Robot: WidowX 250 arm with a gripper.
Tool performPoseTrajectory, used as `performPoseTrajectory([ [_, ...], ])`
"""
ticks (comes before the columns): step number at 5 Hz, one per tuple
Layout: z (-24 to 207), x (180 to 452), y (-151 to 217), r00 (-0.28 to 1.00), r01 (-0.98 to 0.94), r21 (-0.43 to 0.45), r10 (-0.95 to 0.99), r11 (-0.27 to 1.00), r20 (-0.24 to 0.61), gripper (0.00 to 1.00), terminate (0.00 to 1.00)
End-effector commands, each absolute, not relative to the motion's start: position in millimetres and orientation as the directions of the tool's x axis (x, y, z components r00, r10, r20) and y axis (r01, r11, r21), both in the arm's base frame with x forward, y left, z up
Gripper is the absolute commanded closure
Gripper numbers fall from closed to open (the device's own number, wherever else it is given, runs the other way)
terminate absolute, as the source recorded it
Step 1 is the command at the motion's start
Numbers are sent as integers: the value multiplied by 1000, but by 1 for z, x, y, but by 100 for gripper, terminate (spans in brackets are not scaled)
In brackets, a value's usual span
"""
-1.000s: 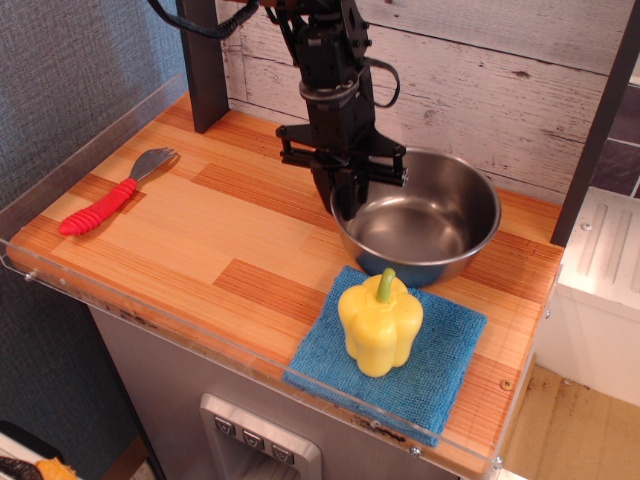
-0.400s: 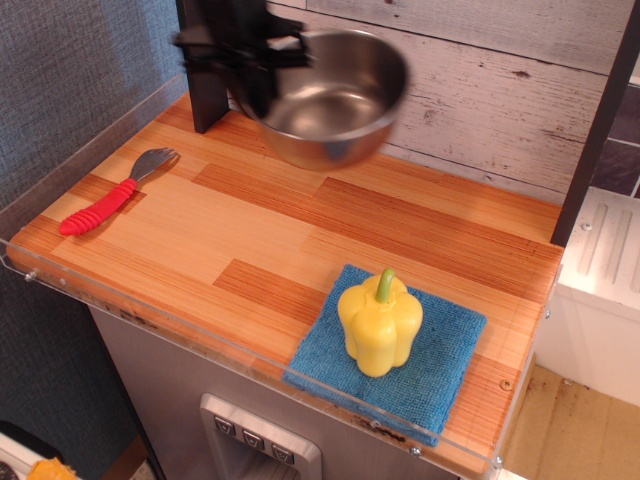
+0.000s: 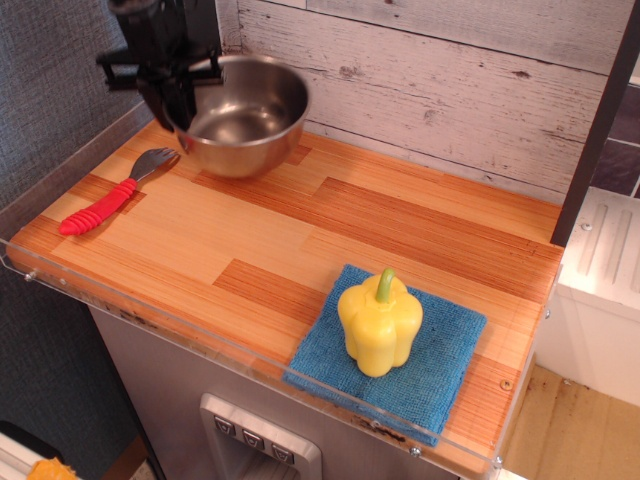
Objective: Slide pot to left, to right of red utensil.
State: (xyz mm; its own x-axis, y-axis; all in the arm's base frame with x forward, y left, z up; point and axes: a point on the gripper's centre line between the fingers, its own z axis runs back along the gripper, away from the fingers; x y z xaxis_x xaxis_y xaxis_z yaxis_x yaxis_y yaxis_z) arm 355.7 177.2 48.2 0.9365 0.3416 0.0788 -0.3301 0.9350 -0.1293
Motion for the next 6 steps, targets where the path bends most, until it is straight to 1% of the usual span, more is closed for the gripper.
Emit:
performPoseTrajectory([
  [1, 35, 357, 186, 938, -331, -134, 341, 934, 59, 100, 0],
  [2, 40, 363, 162, 962, -253, -107, 262, 962, 80, 100, 0],
  [3, 46, 361, 150, 971, -215, -81, 222, 973, 87, 100, 0],
  [4, 59, 360, 145, 974, -196, -72, 203, 978, 104, 0, 0],
  [5, 75, 365, 146, 968, -203, -74, 212, 976, 138, 0, 0],
  [6, 88, 369, 150, 967, -206, -48, 210, 977, 143, 0, 0],
])
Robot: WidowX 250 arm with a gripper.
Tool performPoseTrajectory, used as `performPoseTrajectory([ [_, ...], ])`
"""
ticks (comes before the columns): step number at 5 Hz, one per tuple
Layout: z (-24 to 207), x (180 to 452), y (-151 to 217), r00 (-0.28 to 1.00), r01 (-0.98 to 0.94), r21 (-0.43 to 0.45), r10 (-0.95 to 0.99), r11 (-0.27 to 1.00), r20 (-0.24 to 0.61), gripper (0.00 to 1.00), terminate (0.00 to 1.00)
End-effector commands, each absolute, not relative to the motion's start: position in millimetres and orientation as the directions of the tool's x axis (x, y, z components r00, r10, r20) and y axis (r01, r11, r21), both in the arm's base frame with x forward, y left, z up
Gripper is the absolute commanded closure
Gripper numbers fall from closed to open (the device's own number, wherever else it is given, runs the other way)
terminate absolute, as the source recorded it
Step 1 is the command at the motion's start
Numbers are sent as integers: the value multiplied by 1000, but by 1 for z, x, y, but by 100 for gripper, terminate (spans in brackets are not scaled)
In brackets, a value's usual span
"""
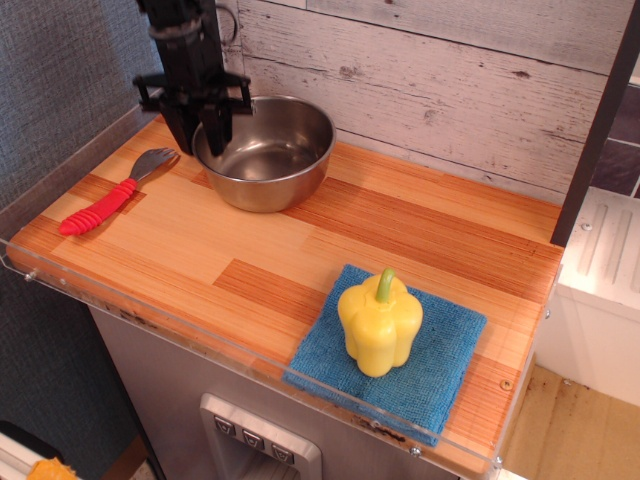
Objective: Slide pot to left, to right of red utensil.
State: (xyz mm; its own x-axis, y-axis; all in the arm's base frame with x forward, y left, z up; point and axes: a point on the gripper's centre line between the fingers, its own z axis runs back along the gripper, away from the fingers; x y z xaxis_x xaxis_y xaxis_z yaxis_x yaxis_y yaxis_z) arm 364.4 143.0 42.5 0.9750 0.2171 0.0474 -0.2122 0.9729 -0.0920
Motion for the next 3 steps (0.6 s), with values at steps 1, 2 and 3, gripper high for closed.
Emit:
performPoseTrajectory([
  [1, 120, 369, 144, 971, -180, -20, 181, 983, 157, 0, 0],
  [2, 136, 360, 123, 981, -122, -10, 122, 992, 153, 0, 0],
  [3, 138, 347, 102, 989, -24, -26, 28, 999, 144, 0, 0],
])
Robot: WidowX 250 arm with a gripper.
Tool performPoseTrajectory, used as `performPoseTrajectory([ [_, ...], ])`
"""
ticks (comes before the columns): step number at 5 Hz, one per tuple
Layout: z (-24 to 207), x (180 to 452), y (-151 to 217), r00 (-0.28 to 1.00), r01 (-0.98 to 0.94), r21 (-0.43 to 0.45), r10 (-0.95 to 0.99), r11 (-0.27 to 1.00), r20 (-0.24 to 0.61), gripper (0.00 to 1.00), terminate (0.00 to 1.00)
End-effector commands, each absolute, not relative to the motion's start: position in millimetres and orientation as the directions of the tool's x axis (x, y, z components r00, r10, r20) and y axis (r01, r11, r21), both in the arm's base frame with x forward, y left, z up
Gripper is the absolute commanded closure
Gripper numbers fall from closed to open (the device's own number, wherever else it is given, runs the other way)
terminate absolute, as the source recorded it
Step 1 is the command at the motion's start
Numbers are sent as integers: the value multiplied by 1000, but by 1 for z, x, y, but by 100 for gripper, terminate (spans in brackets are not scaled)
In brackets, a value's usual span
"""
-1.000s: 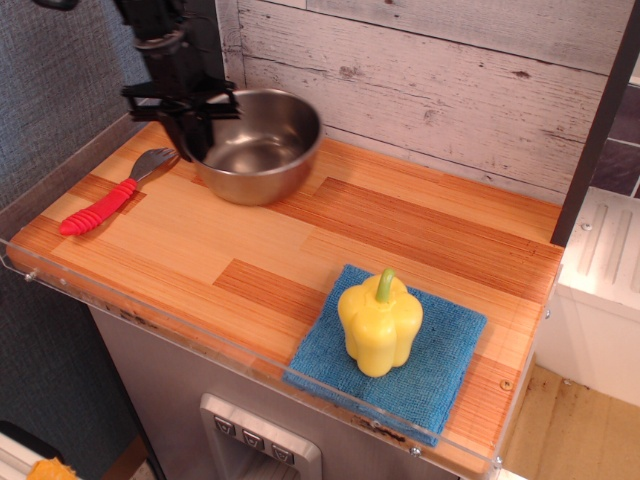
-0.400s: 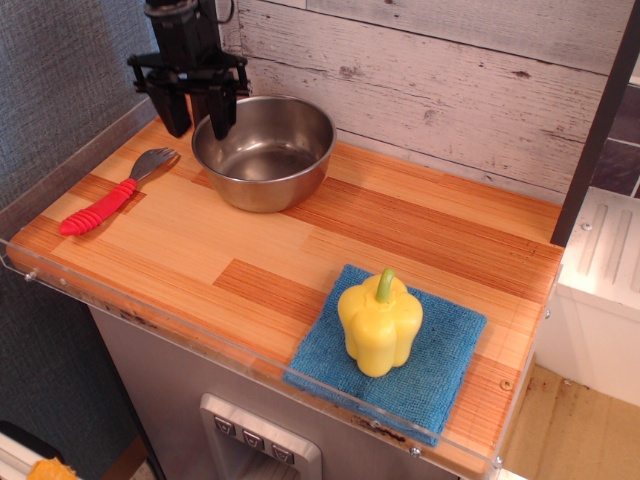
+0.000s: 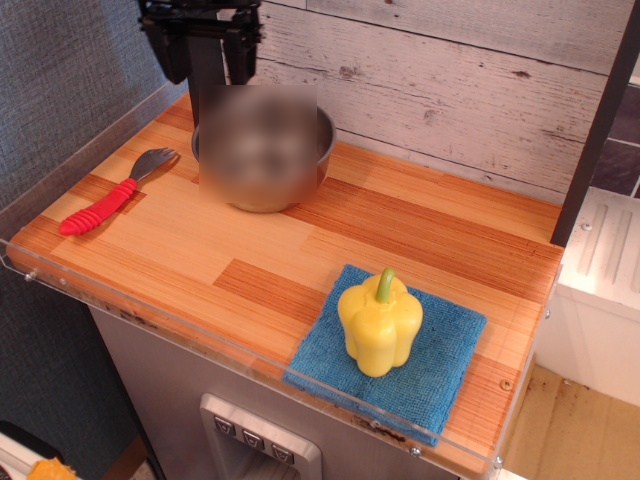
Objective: Slide pot to left, to right of red utensil.
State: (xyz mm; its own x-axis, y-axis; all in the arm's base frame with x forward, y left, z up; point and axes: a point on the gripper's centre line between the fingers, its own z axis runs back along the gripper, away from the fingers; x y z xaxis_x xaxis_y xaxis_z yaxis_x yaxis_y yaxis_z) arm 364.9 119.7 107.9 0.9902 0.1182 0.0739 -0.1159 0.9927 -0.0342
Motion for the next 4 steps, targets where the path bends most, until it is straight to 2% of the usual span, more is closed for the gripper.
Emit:
performPoseTrajectory([
  [1, 137, 342, 96, 991, 25, -43, -19, 999, 131, 0, 0],
  [4, 135, 336, 94, 982, 136, -86, -123, 987, 141, 0, 0],
])
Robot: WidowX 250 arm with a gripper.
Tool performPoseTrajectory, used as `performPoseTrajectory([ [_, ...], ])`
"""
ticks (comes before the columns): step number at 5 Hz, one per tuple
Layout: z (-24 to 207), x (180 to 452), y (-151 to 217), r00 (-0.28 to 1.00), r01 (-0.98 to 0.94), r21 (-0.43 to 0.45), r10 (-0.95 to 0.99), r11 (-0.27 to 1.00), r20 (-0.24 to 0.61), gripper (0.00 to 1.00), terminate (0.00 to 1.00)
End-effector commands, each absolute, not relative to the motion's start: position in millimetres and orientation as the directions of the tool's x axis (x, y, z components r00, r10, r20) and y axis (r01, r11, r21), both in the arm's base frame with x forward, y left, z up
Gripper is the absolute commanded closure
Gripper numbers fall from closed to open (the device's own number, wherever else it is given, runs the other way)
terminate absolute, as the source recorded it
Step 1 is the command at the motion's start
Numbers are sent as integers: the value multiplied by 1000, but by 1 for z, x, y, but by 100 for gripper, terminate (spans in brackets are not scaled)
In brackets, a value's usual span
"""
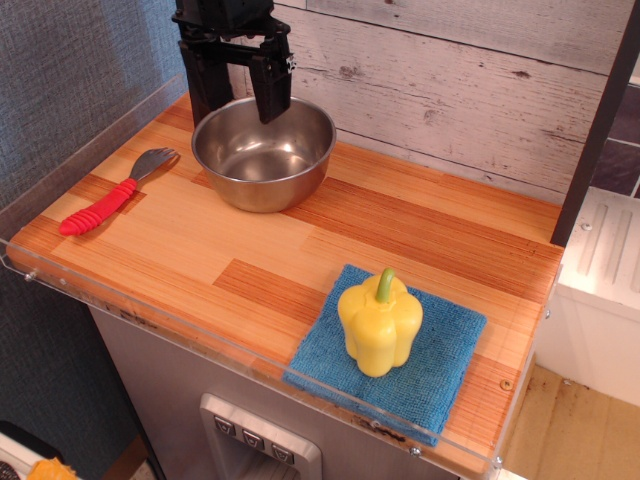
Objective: Slide pot to left, to right of red utensil.
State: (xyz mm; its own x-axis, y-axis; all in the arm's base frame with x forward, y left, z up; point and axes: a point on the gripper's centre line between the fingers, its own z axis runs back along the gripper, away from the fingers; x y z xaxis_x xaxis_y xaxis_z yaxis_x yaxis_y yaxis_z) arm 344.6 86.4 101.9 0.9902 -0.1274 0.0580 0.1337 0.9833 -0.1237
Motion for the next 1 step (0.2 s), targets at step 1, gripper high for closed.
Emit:
performPoseTrajectory([
  [1, 135, 336, 94, 982, 136, -86, -123, 987, 141, 0, 100],
])
